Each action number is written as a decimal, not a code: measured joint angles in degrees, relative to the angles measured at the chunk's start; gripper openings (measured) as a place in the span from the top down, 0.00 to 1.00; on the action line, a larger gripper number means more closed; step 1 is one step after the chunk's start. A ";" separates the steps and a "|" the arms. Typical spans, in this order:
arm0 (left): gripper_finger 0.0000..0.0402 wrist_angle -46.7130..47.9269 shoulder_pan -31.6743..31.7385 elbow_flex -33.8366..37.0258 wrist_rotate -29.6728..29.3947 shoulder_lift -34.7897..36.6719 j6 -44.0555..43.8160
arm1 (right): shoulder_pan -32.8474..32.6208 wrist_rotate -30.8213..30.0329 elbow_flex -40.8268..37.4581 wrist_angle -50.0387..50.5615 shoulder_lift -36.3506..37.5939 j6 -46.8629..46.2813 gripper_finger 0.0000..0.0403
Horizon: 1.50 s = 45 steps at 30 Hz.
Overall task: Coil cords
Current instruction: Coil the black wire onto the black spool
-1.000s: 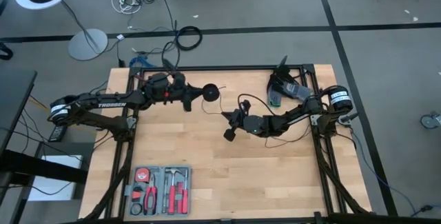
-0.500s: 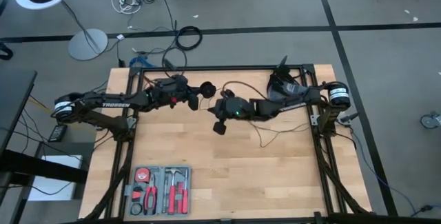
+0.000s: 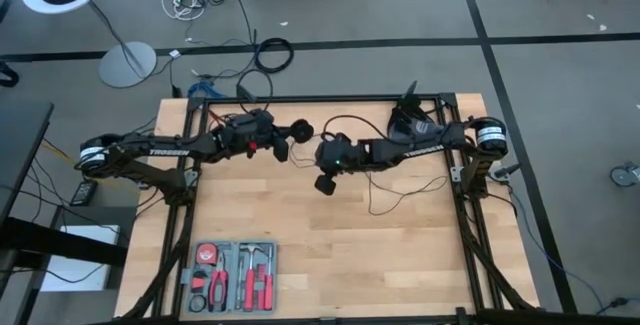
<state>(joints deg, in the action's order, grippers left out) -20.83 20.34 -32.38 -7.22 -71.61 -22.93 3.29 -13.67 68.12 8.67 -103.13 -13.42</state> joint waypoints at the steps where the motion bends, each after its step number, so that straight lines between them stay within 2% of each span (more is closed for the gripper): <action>1: 1.00 0.01 0.12 0.00 0.00 0.00 0.09 | -0.34 -1.68 0.00 0.26 0.00 -0.03 1.00; 7: 1.00 3.58 0.28 0.00 2.20 0.04 0.17 | -1.66 -13.19 0.02 0.28 0.62 0.67 1.00; 15: 1.00 9.28 0.00 0.00 8.66 0.04 0.15 | 1.49 -14.90 0.03 -2.14 2.10 1.33 1.00; 21: 1.00 7.56 -0.14 0.00 13.89 0.04 0.00 | 3.91 -12.64 0.04 7.64 2.10 -6.53 1.00; 28: 1.00 -0.18 0.77 0.00 12.90 0.04 -0.90 | 2.51 -2.74 0.04 6.55 2.10 -4.98 1.00; 32: 1.00 -4.11 1.24 0.00 13.76 0.04 -2.60 | 1.67 -3.22 0.04 6.46 2.10 -4.95 1.00; 37: 1.00 -3.74 1.31 0.00 15.70 0.04 -3.04 | 1.42 -3.60 0.04 4.80 2.08 -3.28 1.00; 39: 1.00 -2.92 1.31 0.00 15.05 0.04 -3.04 | 1.33 -1.15 0.02 1.95 2.03 -1.36 1.00; 42: 1.00 -3.15 1.33 0.00 11.11 0.04 -3.19 | 1.24 6.95 0.02 -4.47 2.03 0.40 1.00; 45: 1.00 -3.51 1.31 0.00 7.20 0.04 -3.22 | 0.81 8.98 0.02 -9.06 2.03 1.21 1.00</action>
<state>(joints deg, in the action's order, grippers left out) -24.34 21.65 -32.38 -0.02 -71.57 -26.16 4.10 -4.69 68.14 -0.38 -101.10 -12.21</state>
